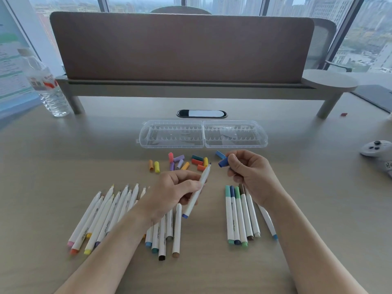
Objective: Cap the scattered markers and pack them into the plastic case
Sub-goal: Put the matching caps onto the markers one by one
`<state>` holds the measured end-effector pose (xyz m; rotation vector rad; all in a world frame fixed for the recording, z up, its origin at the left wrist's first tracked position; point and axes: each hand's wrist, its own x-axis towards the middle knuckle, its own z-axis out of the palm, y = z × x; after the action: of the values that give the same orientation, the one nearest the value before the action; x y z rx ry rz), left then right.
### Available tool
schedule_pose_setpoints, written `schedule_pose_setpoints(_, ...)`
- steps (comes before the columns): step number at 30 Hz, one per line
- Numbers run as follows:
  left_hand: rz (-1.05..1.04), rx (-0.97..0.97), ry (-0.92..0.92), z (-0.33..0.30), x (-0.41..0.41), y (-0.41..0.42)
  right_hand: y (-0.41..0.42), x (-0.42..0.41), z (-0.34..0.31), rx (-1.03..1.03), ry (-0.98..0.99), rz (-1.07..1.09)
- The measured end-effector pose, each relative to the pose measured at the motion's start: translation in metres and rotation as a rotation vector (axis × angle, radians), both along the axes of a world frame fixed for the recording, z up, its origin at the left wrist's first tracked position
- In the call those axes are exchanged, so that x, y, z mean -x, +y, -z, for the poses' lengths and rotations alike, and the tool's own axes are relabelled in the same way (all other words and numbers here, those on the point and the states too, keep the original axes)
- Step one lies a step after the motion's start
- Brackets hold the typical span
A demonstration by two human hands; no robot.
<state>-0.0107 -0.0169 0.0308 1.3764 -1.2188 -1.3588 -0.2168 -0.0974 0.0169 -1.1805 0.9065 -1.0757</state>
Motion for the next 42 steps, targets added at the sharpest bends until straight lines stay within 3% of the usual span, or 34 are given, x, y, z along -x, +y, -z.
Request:
schedule_pose_setpoints(12,0.031,-0.005,-0.064,0.004,-0.003,0.0,0.002,-0.004,0.001,0.022,0.028,0.014)
schedule_pose_setpoints(22,0.06,-0.009,-0.068,0.007,-0.005,0.0,0.005,-0.003,-0.001,0.054,0.125,-0.097)
schedule_pose_setpoints(34,0.02,-0.073,0.005,0.008,-0.006,-0.001,0.008,-0.005,-0.003,0.074,0.186,-0.108)
schedule_pose_setpoints(42,-0.022,0.059,-0.101,0.01,0.002,0.002,0.012,-0.009,0.006,0.22,0.175,-0.035)
